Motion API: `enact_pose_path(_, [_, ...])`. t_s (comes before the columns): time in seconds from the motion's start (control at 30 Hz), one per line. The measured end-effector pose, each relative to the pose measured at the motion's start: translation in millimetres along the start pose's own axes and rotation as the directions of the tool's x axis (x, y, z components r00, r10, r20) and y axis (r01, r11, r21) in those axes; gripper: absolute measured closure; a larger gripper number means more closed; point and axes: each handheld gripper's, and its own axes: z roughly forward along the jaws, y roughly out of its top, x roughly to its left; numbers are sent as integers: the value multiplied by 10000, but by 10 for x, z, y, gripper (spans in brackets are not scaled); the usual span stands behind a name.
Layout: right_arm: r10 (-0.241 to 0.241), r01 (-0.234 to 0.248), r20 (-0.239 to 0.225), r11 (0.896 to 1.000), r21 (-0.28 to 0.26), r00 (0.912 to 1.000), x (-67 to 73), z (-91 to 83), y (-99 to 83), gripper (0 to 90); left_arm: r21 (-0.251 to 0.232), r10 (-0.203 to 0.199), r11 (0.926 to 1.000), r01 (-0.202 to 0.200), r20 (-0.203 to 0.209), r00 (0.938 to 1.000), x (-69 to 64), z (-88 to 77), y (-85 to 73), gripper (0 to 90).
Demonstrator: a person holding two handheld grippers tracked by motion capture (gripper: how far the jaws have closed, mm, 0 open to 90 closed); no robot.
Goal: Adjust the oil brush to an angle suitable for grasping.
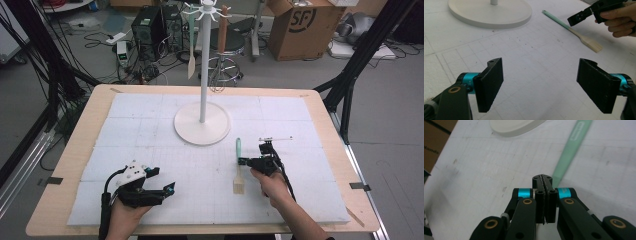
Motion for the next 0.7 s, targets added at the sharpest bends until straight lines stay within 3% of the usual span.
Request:
enact_pose_path(0.2, [-579, 577, 57, 9978, 333, 9983, 181, 86, -25, 897, -60, -21, 10000, 21, -42, 10000, 7, -17, -1, 219])
enact_pose_path(0.37, [-496, 497, -33, 9976, 475, 9988, 204, 96, -64, 897, -43, -58, 10000, 58, -70, 10000, 5, -23, -9, 219])
enact_pose_path(0.57, [-65, 75, -174, 9983, 574, 9998, 156, 73, -176, 897, 23, 17, 10000, -16, -48, 10000, -18, -20, -10, 219])
enact_pose_path(0.7, [-36, 36, 10, 9992, 406, 10000, 145, 56, -223, 898, 10, -23, 10000, 23, -94, 10000, -32, -22, -9, 219])
